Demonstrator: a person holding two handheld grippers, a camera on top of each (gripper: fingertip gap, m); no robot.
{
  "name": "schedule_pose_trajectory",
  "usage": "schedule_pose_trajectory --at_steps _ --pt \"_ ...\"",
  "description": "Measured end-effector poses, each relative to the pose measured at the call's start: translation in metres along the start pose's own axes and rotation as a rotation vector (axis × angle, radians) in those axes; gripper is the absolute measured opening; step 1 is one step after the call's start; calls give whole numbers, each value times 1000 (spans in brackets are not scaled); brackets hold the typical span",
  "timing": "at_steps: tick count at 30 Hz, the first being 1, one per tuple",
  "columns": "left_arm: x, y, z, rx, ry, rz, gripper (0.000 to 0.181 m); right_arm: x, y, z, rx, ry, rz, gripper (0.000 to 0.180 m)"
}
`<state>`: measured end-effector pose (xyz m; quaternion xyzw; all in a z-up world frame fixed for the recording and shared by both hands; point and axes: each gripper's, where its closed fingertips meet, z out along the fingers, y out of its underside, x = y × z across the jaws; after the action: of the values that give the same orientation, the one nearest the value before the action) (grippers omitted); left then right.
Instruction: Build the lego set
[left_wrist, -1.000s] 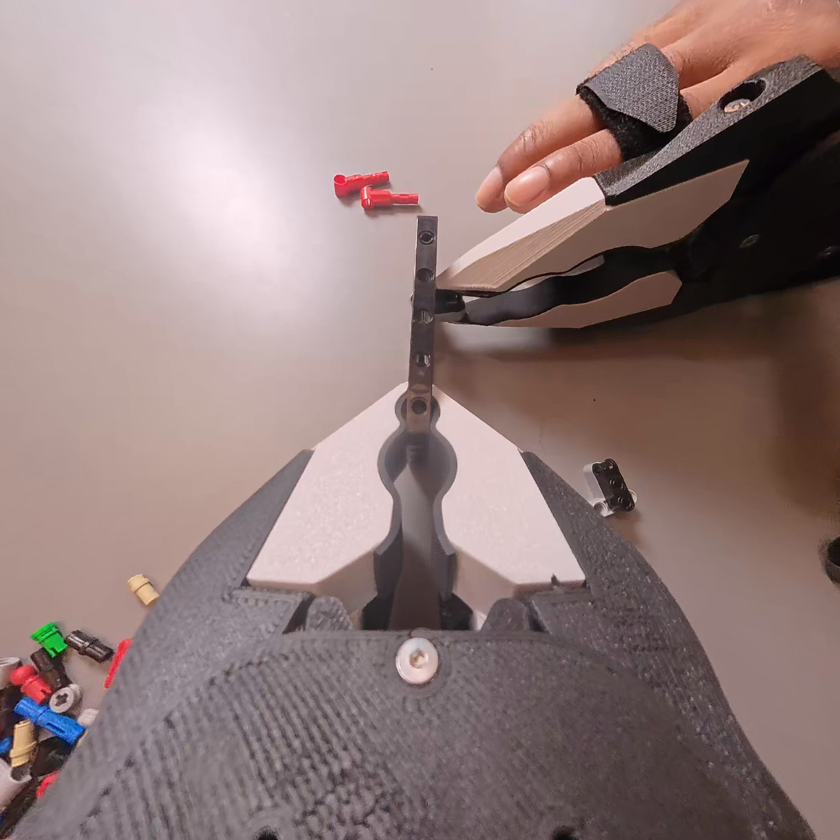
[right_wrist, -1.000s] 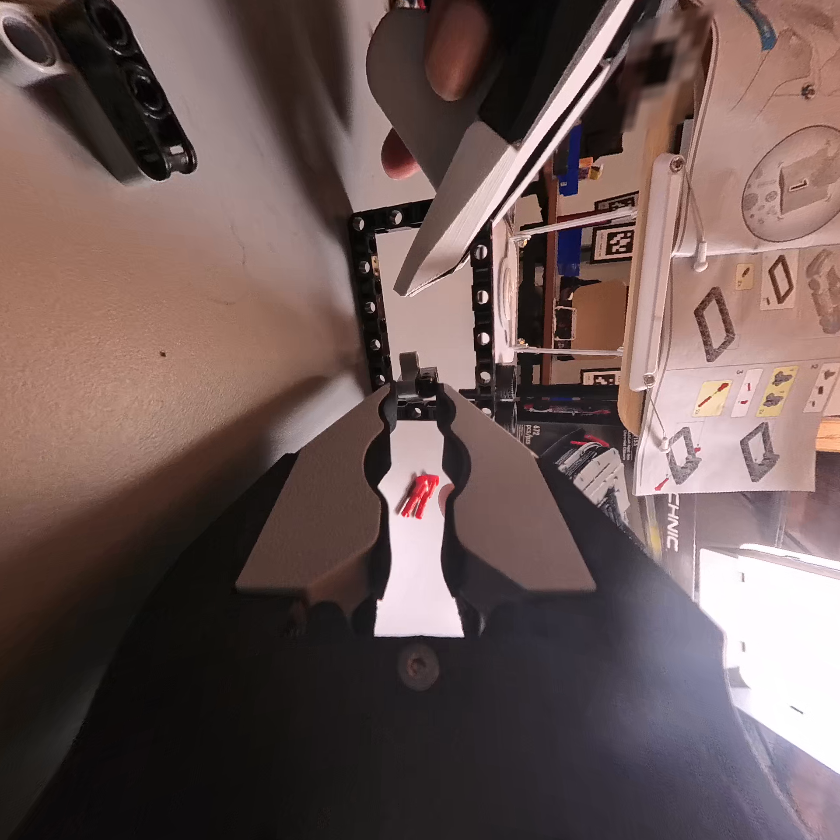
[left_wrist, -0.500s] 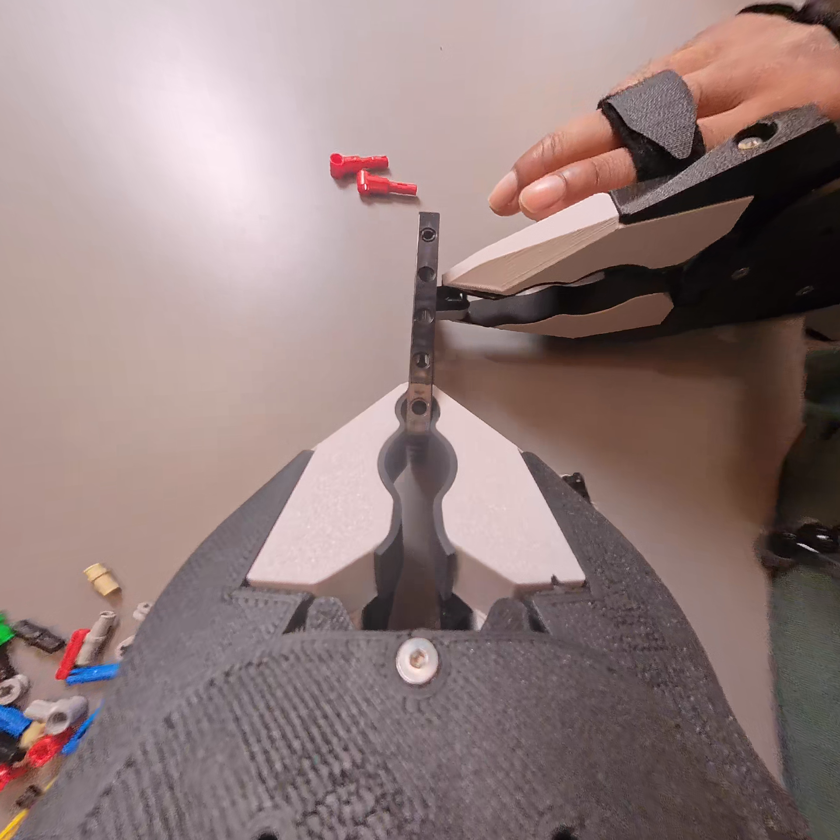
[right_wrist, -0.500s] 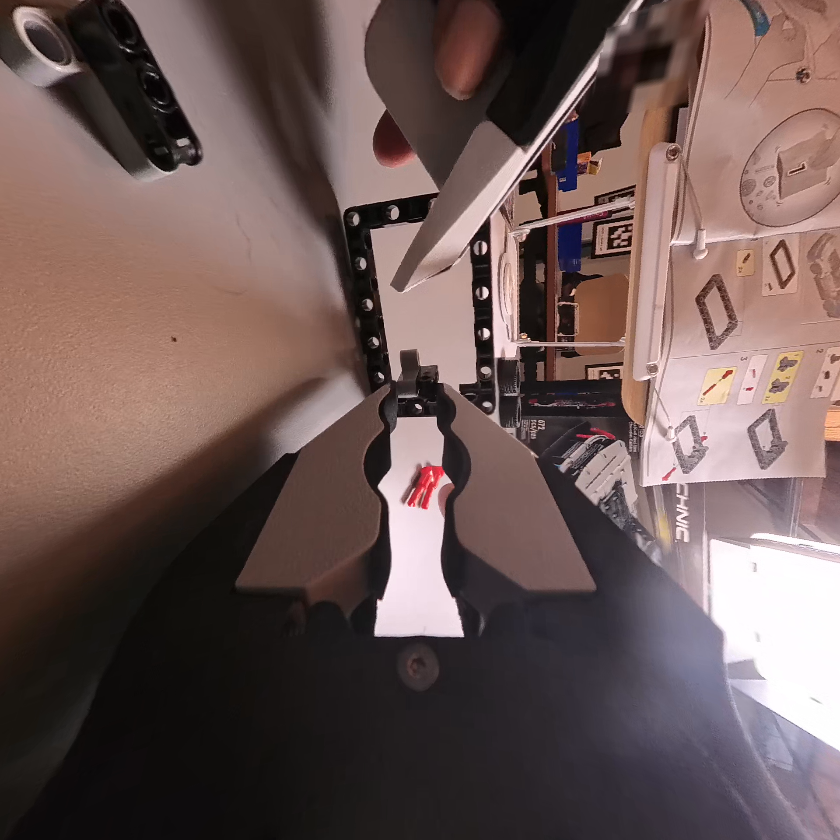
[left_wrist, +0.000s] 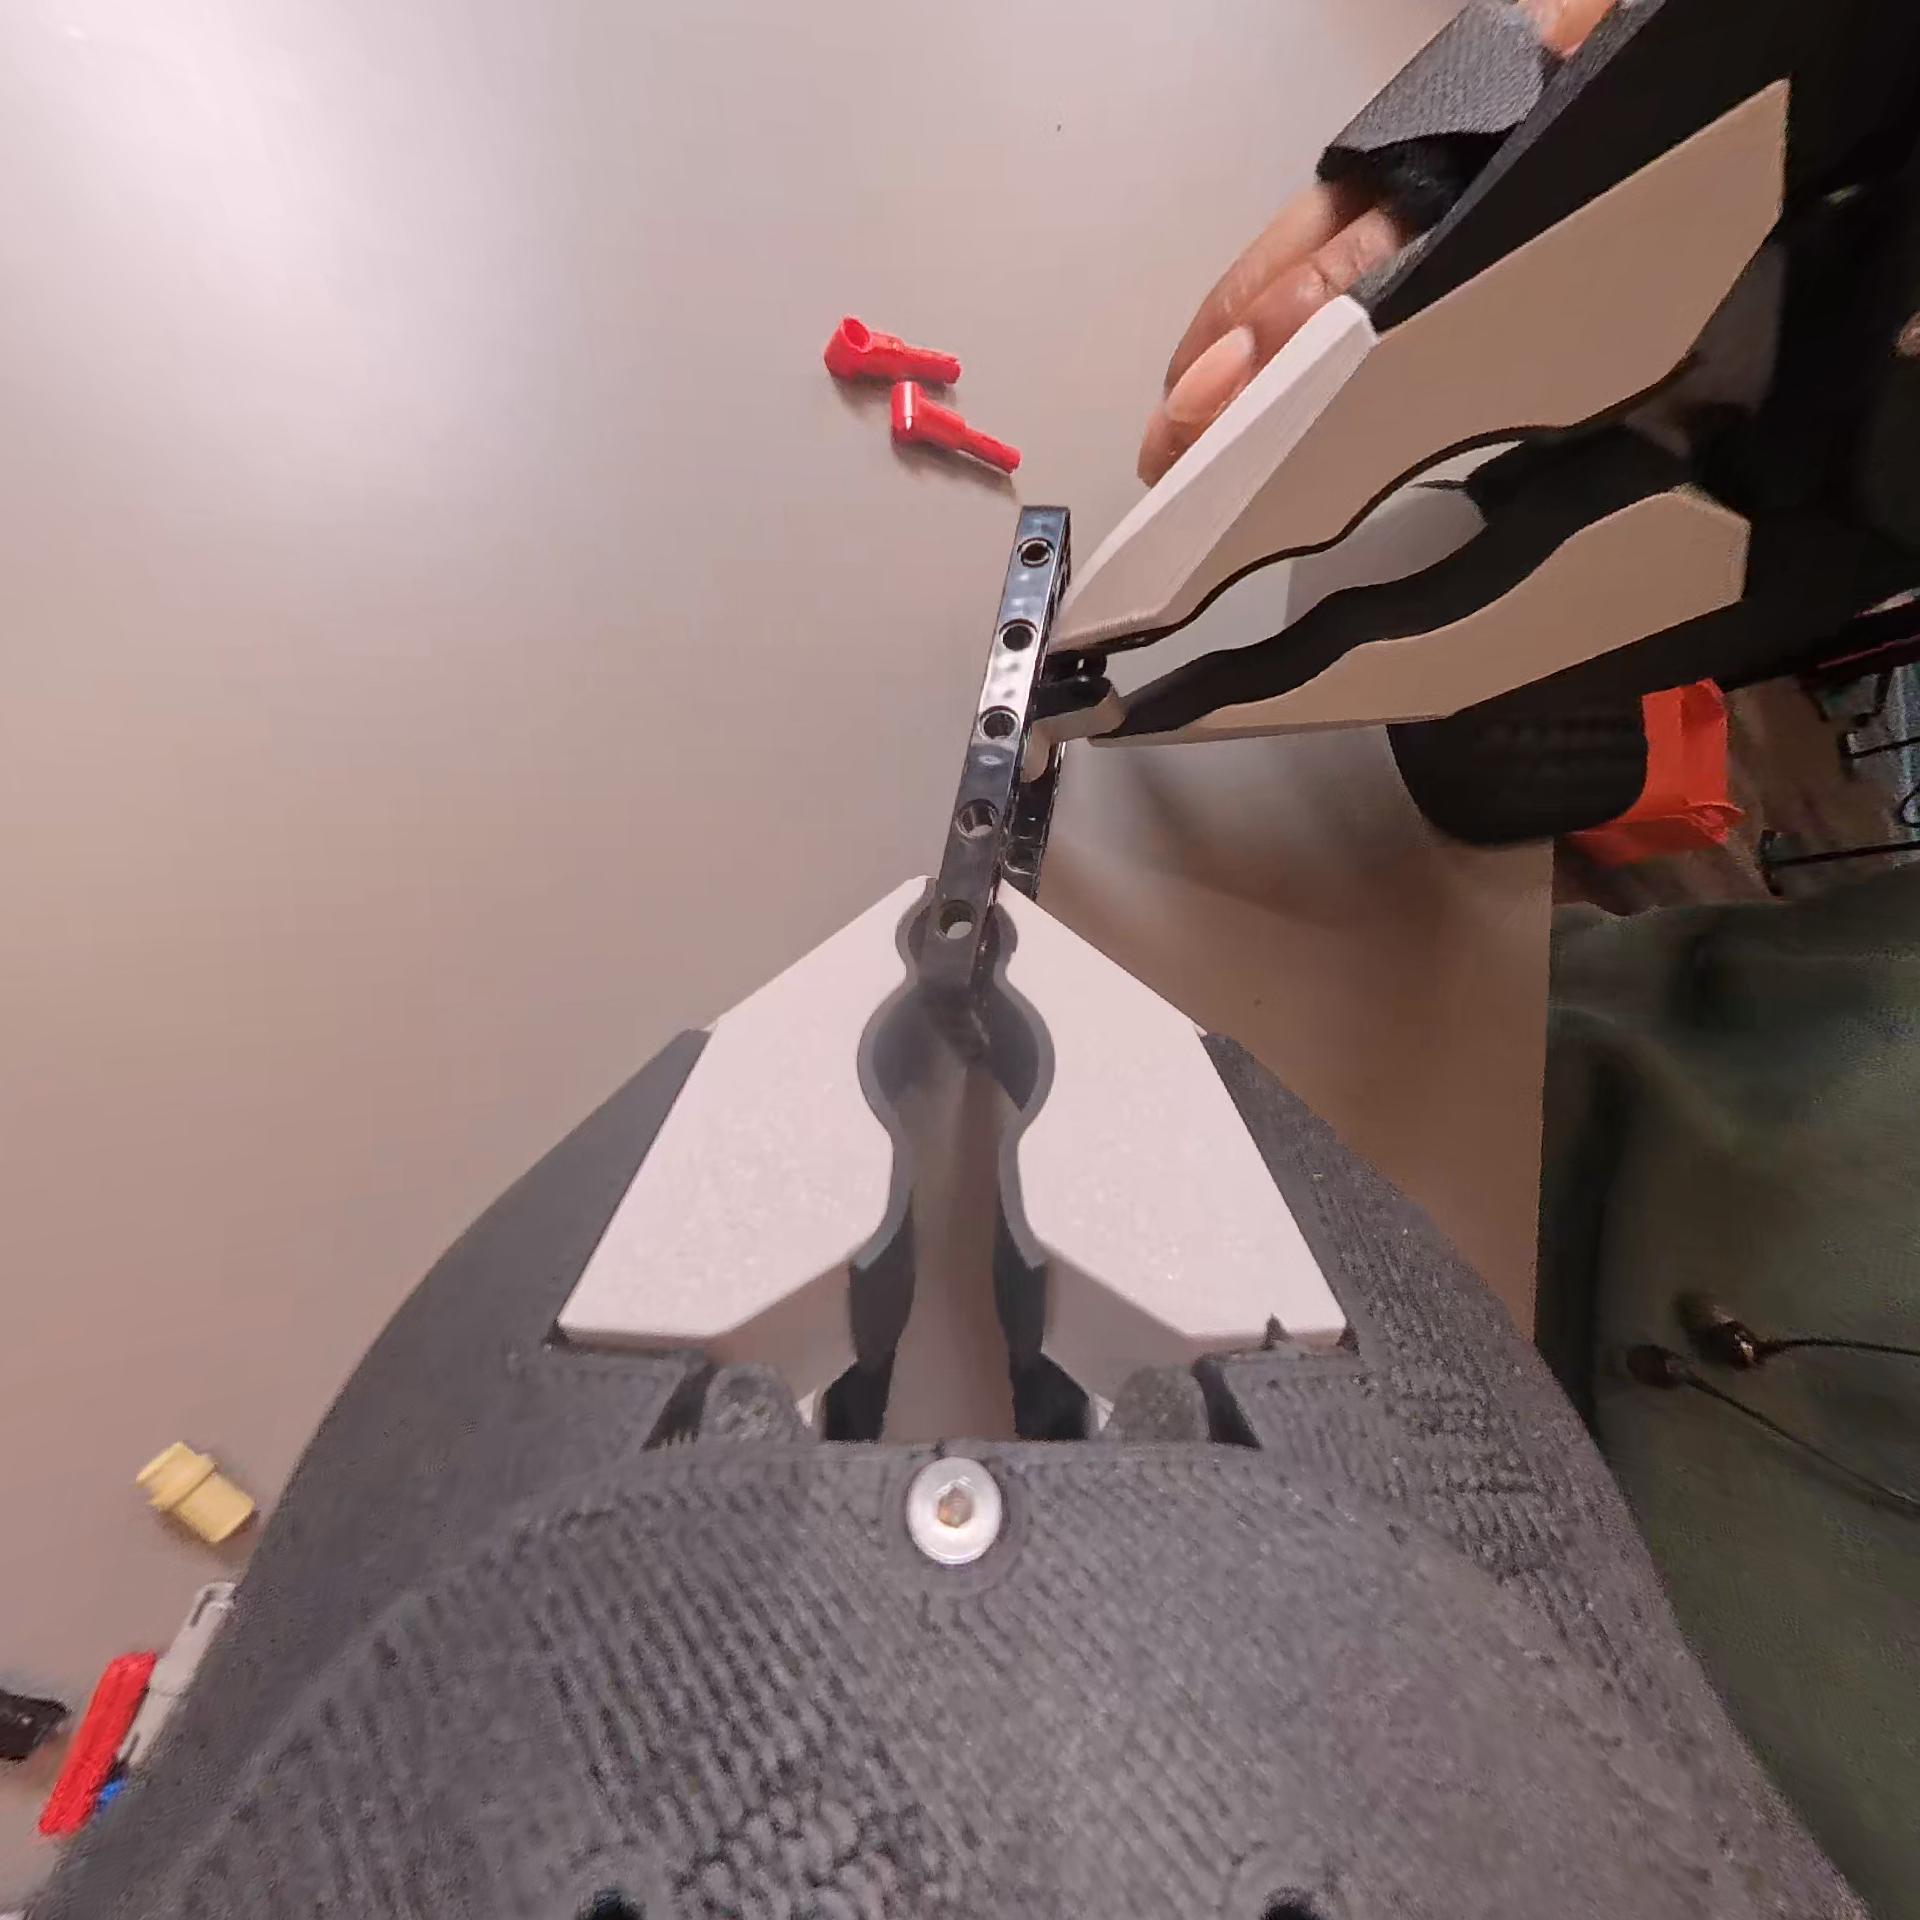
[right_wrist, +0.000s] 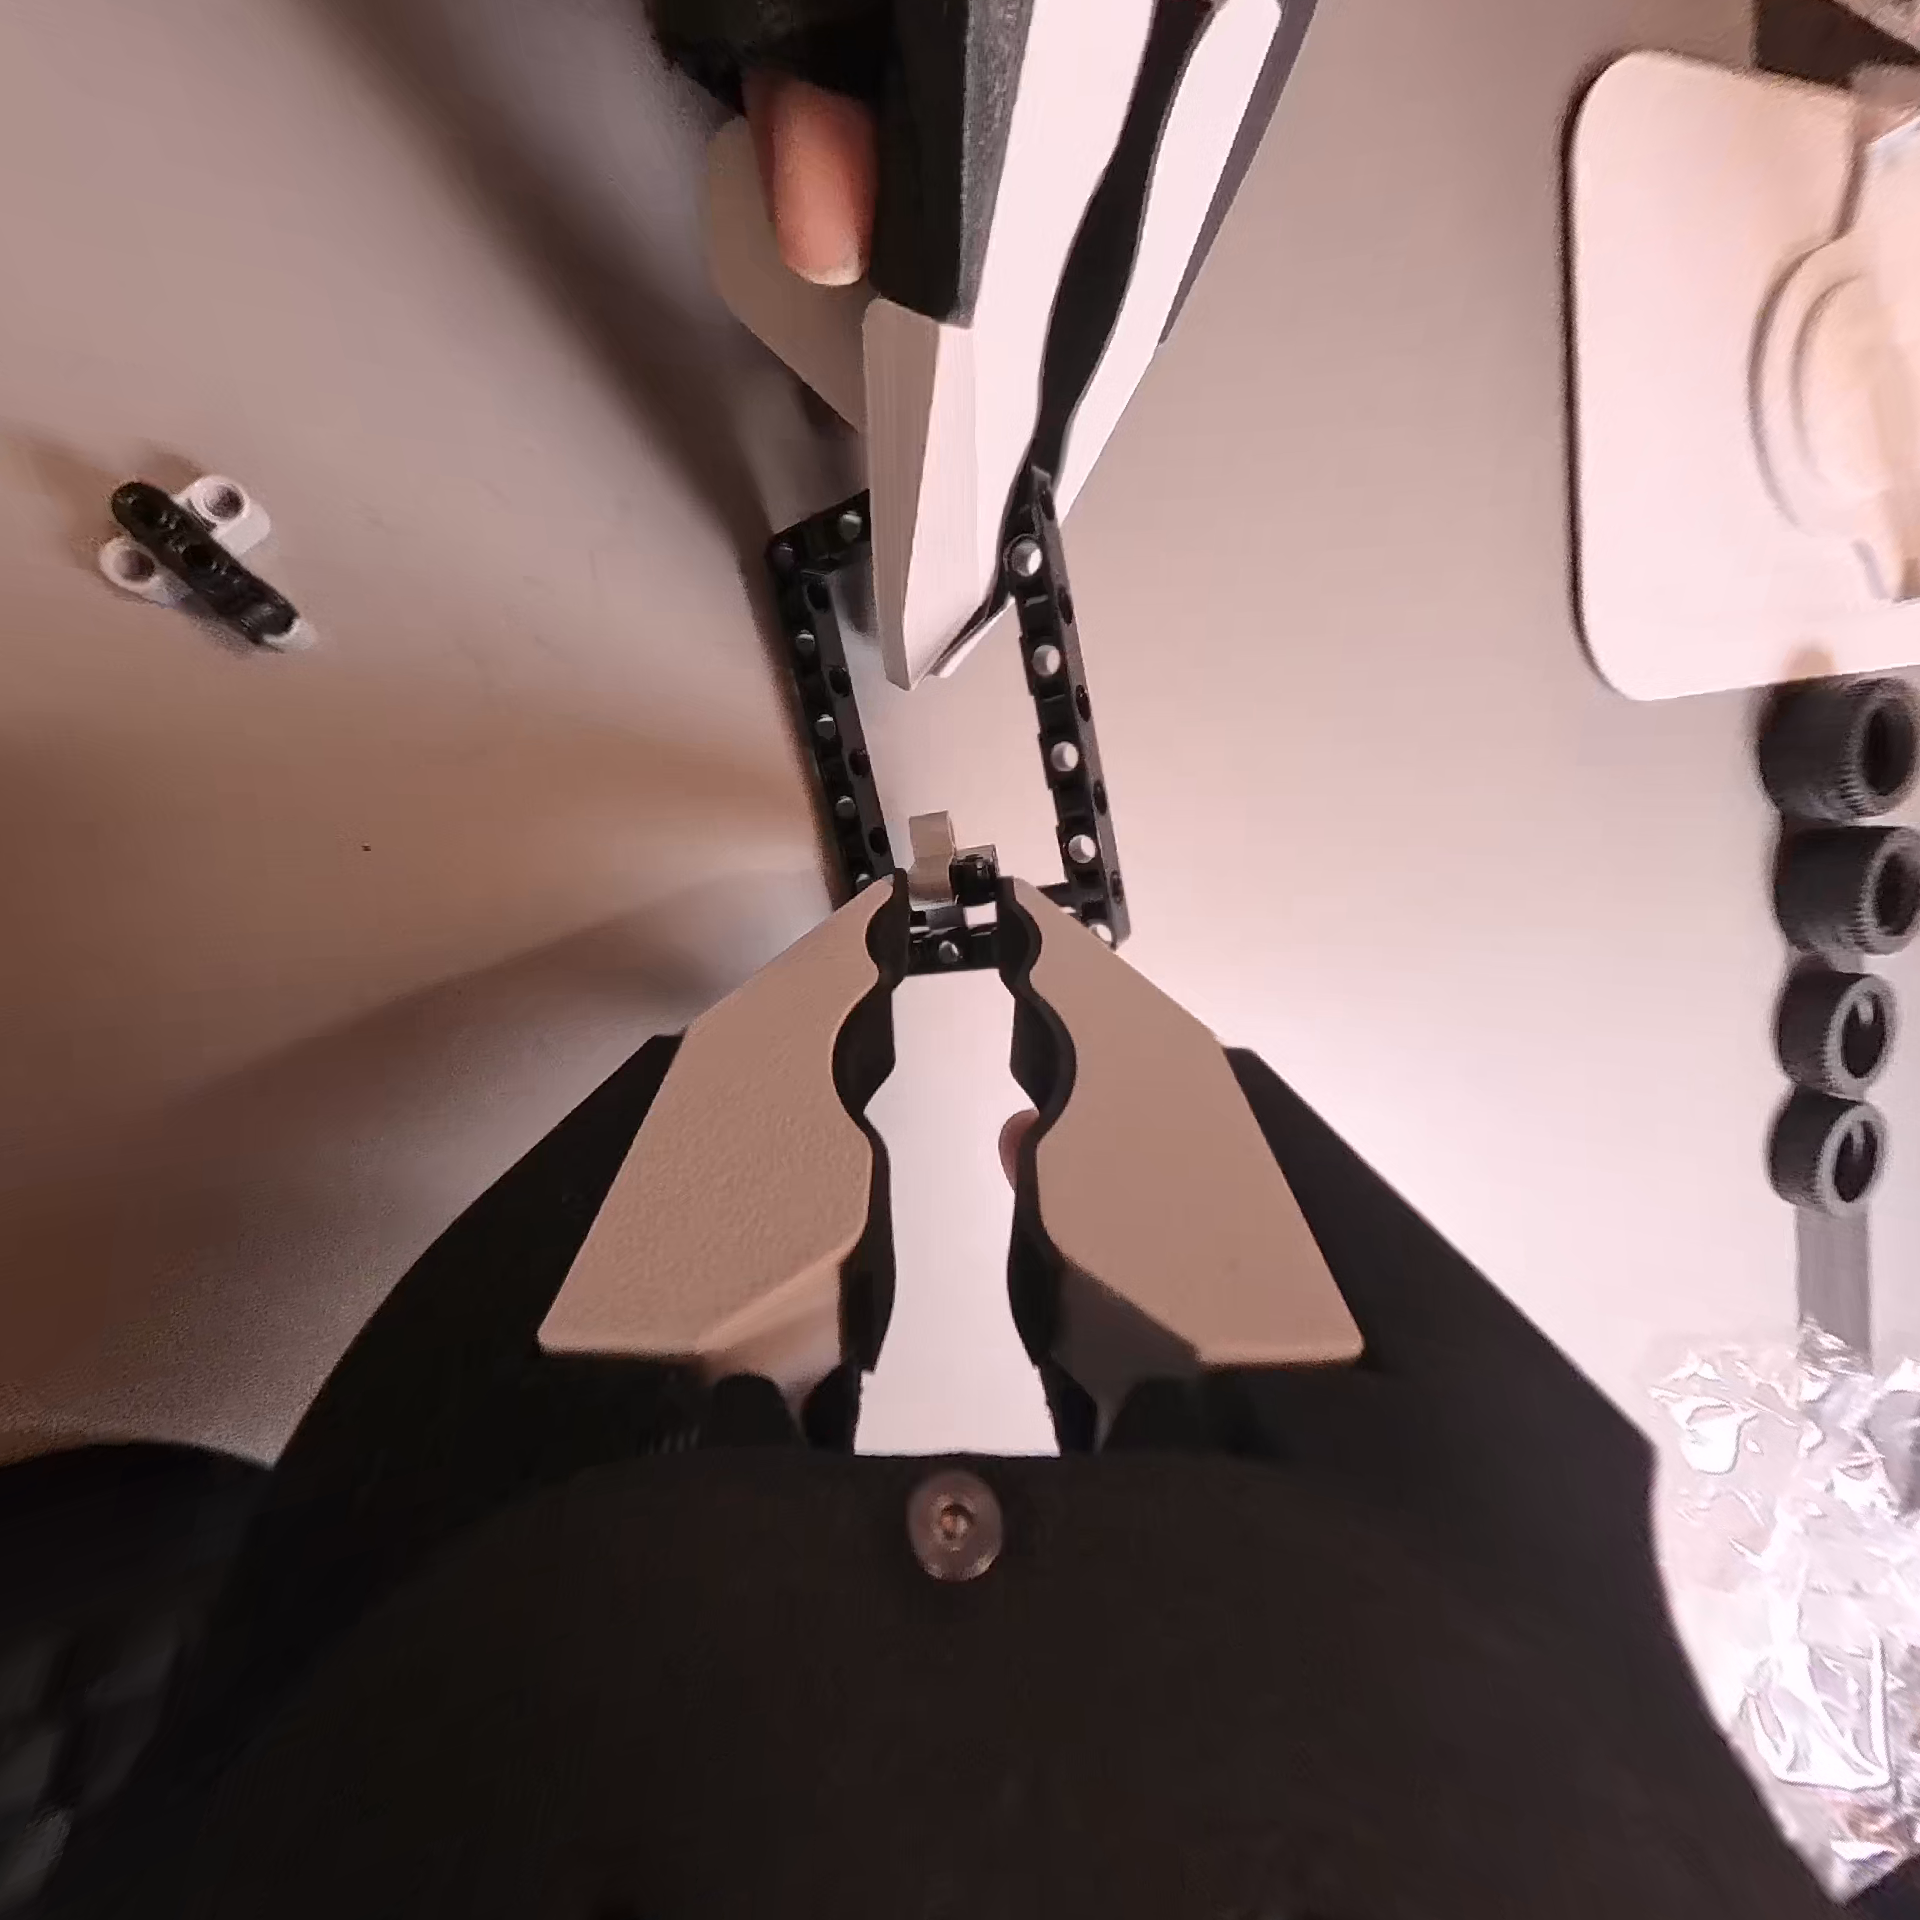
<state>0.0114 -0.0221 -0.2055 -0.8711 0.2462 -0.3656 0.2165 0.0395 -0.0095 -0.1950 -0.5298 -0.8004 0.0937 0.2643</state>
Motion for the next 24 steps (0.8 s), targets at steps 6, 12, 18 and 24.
schedule_pose_trajectory --at_steps 6,12,18,24 --pt "0 -1 3 -10 45 -64 4 1 3 -1 -55 -115 87 14" --pt "0 -2 4 -10 62 -93 3 1 4 -1 -97 -147 100 14" --pt "-6 -7 3 30 62 -149 4 -2 3 0 -112 -103 110 14" --pt "-10 -11 3 75 52 -190 4 -9 6 -3 -139 6 105 15"
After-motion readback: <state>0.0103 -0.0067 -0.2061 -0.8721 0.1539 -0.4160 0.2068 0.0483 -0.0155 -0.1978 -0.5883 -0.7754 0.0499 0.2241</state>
